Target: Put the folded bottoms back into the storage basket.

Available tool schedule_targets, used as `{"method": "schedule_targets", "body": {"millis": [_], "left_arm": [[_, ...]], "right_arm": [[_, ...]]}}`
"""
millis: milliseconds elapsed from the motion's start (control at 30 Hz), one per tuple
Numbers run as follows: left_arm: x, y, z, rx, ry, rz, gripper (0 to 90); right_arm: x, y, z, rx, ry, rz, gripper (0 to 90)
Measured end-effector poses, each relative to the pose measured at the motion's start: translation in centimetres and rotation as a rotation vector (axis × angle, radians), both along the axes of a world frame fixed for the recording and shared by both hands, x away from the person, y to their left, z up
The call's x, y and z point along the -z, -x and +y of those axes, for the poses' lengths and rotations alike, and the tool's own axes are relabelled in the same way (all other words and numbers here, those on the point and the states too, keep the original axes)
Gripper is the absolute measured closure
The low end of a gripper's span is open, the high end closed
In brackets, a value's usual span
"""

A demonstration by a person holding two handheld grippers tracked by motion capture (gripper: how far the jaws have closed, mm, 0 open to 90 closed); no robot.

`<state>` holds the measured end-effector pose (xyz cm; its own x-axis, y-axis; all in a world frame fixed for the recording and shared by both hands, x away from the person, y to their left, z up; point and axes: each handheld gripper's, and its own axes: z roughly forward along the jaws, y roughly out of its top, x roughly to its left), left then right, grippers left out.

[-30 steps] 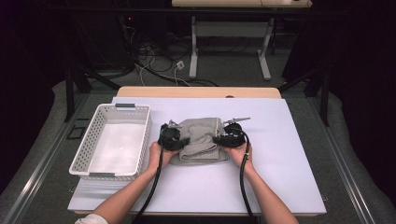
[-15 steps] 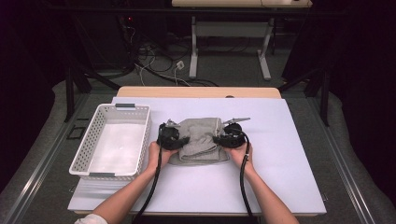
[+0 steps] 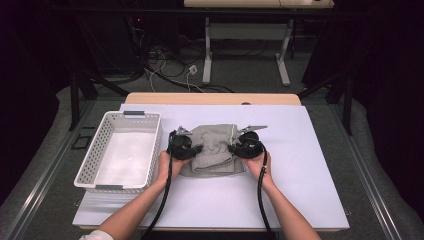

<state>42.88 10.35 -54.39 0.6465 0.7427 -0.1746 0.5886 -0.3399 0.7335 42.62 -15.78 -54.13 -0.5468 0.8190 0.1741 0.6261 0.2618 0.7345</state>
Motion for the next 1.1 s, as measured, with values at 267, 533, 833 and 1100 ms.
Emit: {"method": "schedule_targets", "body": {"millis": [267,533,833,1100], "left_arm": [[-0.6,0.3,0.1,0.001,0.013,-0.015,76.0],[-1.4,0.4,0.6,0.005,0.026,-0.019,75.8],[-2.7,0.9,0.7,0.02,0.042,-0.052,75.9],[-3.5,1.1,0.7,0.048,0.02,-0.068,75.9]], "right_arm": [[-0.7,0.4,0.0,-0.011,0.001,-0.018,76.6],[-1.3,0.9,0.3,-0.027,0.009,-0.037,76.9],[-2.4,1.3,0.1,-0.03,0.002,-0.063,77.1],[-3.2,1.7,-0.1,-0.037,0.007,-0.072,77.1]]}}
